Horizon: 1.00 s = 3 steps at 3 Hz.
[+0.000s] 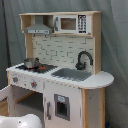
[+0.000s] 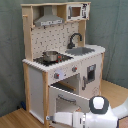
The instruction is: Play with the kitchen
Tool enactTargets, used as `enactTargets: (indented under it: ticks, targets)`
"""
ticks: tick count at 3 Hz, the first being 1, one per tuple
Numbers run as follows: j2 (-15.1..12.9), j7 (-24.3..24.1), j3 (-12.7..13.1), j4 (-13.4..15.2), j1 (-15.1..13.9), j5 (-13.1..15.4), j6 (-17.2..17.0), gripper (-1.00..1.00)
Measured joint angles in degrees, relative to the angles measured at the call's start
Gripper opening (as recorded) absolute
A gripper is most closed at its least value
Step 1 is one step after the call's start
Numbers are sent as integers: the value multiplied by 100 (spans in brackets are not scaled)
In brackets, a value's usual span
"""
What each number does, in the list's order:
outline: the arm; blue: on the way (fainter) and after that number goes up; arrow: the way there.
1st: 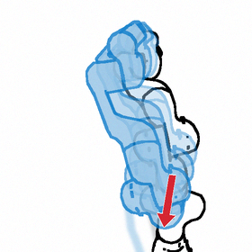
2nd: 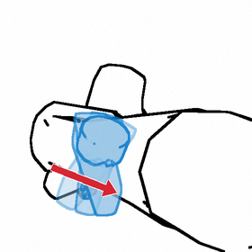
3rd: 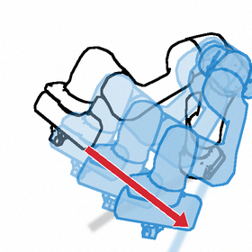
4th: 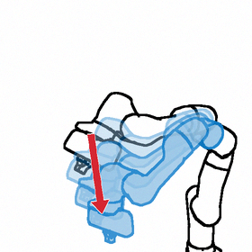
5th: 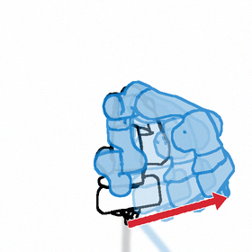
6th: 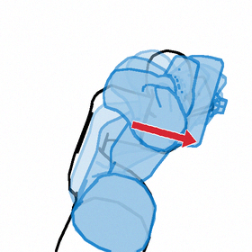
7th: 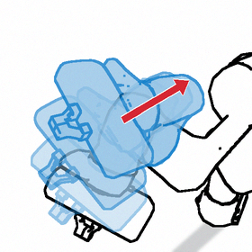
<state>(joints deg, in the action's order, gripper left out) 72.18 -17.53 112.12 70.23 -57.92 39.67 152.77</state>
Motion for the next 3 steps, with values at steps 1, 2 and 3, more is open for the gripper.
enactTargets:
  ticks: [1,2,3]
  targets:
    - [0,-595,-68,260,115,145,278,100]
    - [0,-1150,-168,462,231,253,429,100]
    - [-1,-1766,-301,613,357,289,469,100]
